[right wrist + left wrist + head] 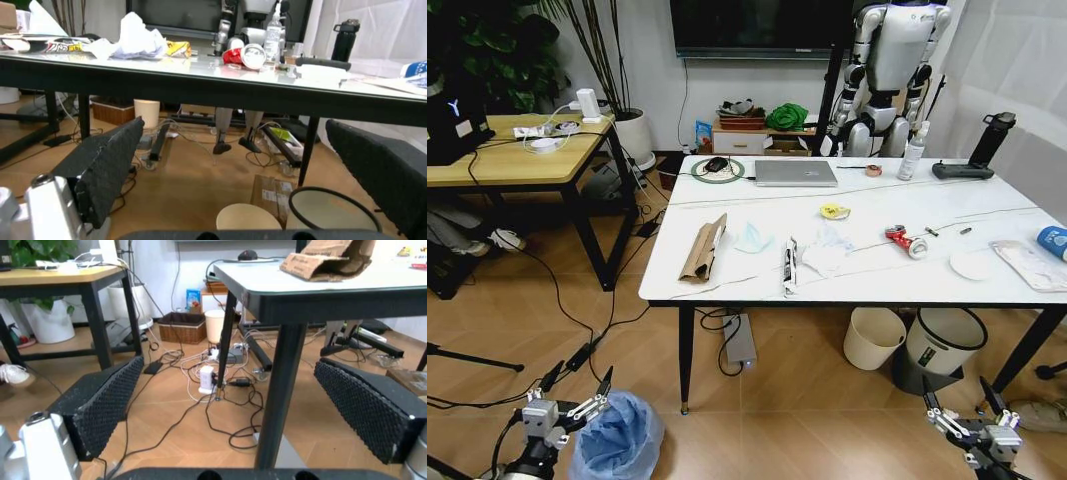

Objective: Pick up the trash bin and place the trash from the table into it.

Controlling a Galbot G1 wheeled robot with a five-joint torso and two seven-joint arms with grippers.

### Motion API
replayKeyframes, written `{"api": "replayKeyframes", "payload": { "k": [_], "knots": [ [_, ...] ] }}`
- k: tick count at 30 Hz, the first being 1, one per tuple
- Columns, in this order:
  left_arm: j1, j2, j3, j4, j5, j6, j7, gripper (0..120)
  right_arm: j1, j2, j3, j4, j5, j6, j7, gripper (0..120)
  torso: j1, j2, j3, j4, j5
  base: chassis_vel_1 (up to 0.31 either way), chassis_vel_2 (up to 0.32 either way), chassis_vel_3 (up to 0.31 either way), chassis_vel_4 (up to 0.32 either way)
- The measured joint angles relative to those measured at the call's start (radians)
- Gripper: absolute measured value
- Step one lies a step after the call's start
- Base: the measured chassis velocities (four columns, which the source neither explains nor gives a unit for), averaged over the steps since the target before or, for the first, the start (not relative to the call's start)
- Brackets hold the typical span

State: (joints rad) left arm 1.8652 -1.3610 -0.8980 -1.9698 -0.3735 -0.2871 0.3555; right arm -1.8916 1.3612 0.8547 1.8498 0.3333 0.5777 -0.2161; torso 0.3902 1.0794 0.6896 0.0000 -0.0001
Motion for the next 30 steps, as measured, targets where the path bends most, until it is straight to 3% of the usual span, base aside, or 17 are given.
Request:
{"api": "replayKeyframes", "payload": {
  "k": [30],
  "knots": [
    [0.003, -0.008, 0.005, 0.033, 0.006, 0.003, 0.007, 100, 0.039, 0.018, -0.021, -0.027, -0.002, 0.000, 0.002, 100, -0.069, -0.157, -0.088, 0.0000, 0.0001, 0.000, 0.000, 0.000, 0.000]
  ]
}}
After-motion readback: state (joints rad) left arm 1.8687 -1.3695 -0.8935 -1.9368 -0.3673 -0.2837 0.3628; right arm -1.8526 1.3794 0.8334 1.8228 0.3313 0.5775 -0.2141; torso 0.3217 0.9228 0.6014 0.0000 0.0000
